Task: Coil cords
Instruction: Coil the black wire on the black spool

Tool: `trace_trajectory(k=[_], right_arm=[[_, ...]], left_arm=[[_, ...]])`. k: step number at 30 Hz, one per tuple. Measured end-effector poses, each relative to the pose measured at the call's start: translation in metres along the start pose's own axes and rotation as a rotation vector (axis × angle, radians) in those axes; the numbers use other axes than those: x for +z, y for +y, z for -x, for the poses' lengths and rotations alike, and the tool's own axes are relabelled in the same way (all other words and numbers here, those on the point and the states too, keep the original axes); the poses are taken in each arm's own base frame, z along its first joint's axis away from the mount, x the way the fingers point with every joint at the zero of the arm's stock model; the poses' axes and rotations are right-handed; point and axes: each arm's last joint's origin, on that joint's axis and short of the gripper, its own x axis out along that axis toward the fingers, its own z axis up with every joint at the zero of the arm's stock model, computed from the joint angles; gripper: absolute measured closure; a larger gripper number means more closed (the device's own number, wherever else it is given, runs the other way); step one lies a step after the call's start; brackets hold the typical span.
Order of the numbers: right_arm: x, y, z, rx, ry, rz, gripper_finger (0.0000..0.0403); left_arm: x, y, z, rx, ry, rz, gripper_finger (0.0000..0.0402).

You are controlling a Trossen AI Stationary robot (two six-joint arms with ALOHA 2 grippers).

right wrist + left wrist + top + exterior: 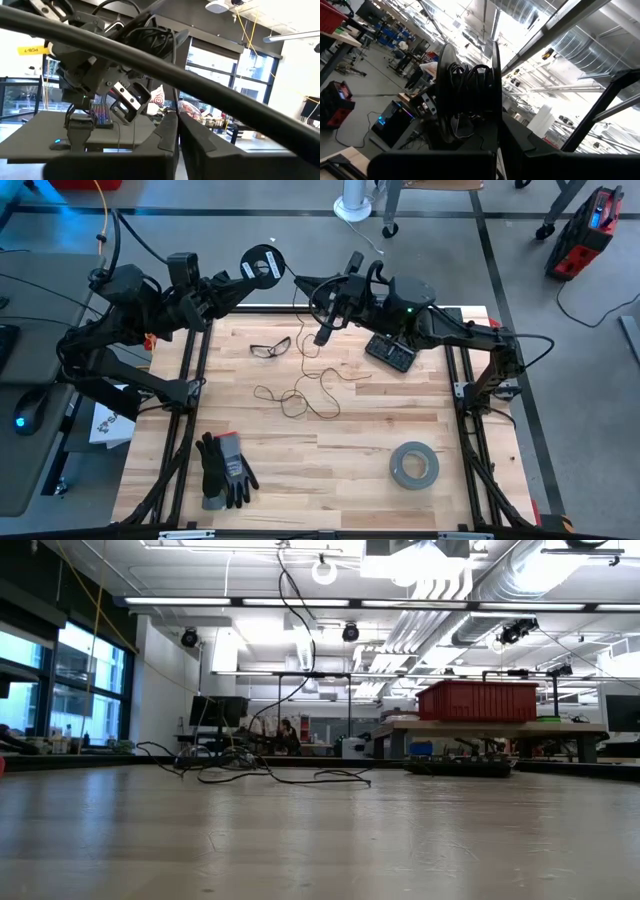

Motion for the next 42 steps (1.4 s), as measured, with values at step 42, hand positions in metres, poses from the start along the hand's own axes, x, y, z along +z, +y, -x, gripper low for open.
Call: trace_trajectory(k=[42], right_arm=[[-0.003, 0.025, 0.011, 0.115, 0.115, -0.137, 0.0402]], left_arm=[[0.015, 0.002, 0.019, 0.155, -0.098, -0.122, 0.0401]])
